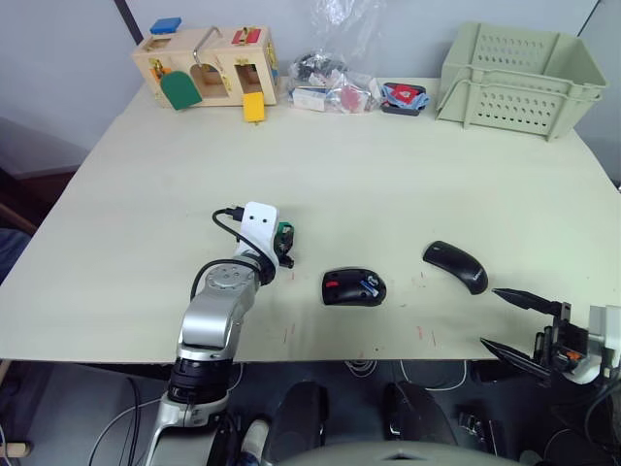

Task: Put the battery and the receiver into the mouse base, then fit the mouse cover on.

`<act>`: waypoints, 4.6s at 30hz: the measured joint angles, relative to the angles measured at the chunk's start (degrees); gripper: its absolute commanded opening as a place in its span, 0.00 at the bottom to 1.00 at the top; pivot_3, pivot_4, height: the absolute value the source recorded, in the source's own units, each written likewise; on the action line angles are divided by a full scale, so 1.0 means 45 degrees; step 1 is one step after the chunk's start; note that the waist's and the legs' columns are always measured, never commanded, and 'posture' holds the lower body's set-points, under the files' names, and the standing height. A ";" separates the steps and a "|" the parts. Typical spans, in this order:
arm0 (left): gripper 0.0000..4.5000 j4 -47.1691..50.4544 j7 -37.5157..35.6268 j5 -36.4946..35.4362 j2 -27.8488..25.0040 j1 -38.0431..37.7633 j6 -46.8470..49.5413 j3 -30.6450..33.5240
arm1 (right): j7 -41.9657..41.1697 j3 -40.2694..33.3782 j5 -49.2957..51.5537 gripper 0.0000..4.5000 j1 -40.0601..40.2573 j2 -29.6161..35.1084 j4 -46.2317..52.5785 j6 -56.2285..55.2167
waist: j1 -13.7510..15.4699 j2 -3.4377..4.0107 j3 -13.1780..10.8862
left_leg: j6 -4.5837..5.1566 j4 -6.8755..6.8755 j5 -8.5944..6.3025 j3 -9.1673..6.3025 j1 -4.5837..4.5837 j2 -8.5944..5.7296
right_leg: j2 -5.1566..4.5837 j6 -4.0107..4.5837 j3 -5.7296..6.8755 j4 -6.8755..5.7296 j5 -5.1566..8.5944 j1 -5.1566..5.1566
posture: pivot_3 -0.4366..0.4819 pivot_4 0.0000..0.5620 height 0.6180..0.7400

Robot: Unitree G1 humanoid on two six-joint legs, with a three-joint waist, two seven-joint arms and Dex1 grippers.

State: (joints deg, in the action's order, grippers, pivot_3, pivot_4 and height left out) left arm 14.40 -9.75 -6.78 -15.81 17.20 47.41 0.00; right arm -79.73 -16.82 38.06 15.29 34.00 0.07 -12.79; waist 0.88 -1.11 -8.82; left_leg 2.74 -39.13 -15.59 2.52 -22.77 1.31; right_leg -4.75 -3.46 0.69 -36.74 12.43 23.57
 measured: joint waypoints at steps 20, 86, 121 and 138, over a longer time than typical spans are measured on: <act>0.39 -0.0096 0.0286 -0.0031 0.0315 0.0122 0.0252 0.0157 | 0.0065 0.0001 -0.0002 1.00 -0.0021 -0.0139 0.0001 -0.0264 | -0.0004 0.0001 0.0001 | 0.0000 0.0000 0.0000 0.0000 0.0001 0.0000 | 0.0001 0.0000 0.0000 0.0000 0.0000 0.0000 | 0.48 0.27 1.00; 0.10 -0.0125 -0.5139 -0.2239 -0.2635 0.0603 -0.1412 0.0648 | 0.0051 0.0059 -0.0240 1.00 -0.0381 -0.0442 0.0042 -0.0287 | 0.0002 0.0003 0.0000 | 0.0000 0.0000 0.0000 0.0004 0.0001 0.0001 | -0.0002 0.0053 0.0002 0.0001 0.0030 0.0001 | 0.48 0.27 1.00; 0.10 -0.2087 -1.4760 -0.2498 -0.4996 0.3659 -0.6306 -0.3163 | 0.8623 0.2248 0.3387 1.00 -0.4142 0.1237 0.7136 1.1793 | -0.0016 -0.0008 -0.0021 | 0.0002 -0.0006 0.0000 0.0005 -0.0028 0.0007 | 0.0013 0.0048 0.0001 0.0007 0.0031 0.0016 | 0.48 0.27 1.00; 0.08 -0.2003 -1.4920 -0.2267 -0.4667 0.3856 -0.6622 -0.3523 | 1.7681 0.4448 1.4268 0.59 -0.8087 0.1201 0.4551 1.6961 | -0.0032 -0.0044 -0.0047 | 0.0007 -0.0006 -0.0001 -0.0004 -0.0045 0.0014 | 0.0012 0.0006 0.0006 0.0012 0.0004 0.0022 | 0.48 0.27 1.00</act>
State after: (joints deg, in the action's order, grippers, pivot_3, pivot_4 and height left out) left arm 5.38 -76.89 -16.98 -36.81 34.55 17.61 -15.86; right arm -0.16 3.20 102.26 -21.10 39.40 20.55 63.54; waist 0.74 -1.31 -9.04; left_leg 2.77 -39.16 -15.59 2.50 -22.98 1.37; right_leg -4.70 -3.43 0.72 -36.68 12.45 23.67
